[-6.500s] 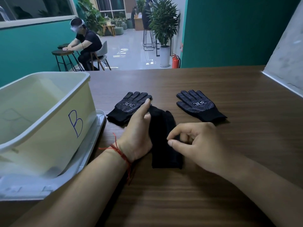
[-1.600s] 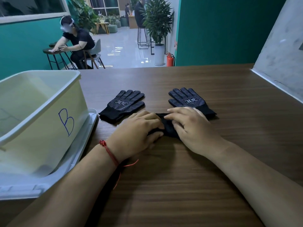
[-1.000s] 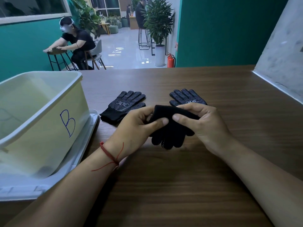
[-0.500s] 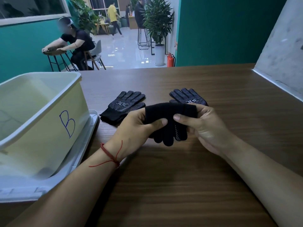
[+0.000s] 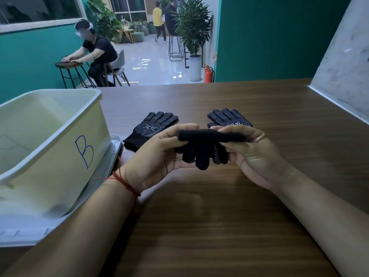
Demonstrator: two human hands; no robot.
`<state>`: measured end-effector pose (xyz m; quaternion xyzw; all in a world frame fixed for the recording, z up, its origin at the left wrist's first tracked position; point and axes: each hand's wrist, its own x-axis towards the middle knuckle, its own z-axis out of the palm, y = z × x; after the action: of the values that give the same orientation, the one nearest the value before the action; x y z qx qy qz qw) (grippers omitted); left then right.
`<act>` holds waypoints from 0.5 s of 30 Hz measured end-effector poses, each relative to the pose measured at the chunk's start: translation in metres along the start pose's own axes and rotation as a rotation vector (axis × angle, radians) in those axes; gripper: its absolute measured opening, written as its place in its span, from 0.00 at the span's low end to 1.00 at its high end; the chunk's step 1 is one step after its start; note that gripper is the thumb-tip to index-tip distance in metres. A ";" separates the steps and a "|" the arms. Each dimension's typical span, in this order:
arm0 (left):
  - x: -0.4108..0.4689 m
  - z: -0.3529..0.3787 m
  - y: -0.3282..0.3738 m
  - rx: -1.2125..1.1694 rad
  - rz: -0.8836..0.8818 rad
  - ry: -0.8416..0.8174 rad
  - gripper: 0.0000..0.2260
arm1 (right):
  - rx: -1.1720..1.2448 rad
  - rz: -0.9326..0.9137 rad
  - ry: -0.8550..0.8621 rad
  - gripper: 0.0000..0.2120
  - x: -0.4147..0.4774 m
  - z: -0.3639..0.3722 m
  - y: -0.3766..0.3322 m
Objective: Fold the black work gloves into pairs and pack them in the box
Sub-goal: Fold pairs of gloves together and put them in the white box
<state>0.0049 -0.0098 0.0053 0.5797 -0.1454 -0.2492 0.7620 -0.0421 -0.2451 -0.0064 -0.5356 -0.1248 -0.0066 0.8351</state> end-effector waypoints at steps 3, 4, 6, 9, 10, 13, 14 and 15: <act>0.003 0.000 0.000 -0.033 -0.071 0.033 0.18 | -0.042 -0.037 -0.006 0.13 0.001 -0.001 0.003; 0.005 0.001 -0.001 -0.044 -0.095 0.064 0.17 | -0.067 -0.063 0.006 0.12 0.001 -0.002 0.004; 0.006 0.003 -0.003 -0.093 -0.136 0.118 0.20 | -0.148 -0.143 0.027 0.11 0.002 -0.004 0.006; 0.005 0.006 -0.004 -0.166 -0.150 0.068 0.28 | -0.340 -0.284 0.018 0.10 0.004 -0.005 0.010; 0.004 0.007 -0.004 -0.136 -0.133 0.050 0.28 | -0.400 -0.318 0.014 0.12 0.004 -0.004 0.011; 0.003 0.010 -0.009 -0.036 -0.055 0.052 0.20 | -0.521 -0.344 0.015 0.21 0.004 -0.003 0.012; 0.004 0.009 -0.010 -0.023 -0.031 0.059 0.19 | -0.517 -0.306 0.033 0.24 0.005 -0.002 0.012; 0.004 0.008 -0.012 -0.014 -0.008 0.064 0.19 | -0.480 -0.248 0.074 0.26 0.005 -0.001 0.013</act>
<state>0.0019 -0.0208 -0.0042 0.5824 -0.1170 -0.2347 0.7694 -0.0353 -0.2399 -0.0170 -0.6983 -0.1540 -0.1578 0.6810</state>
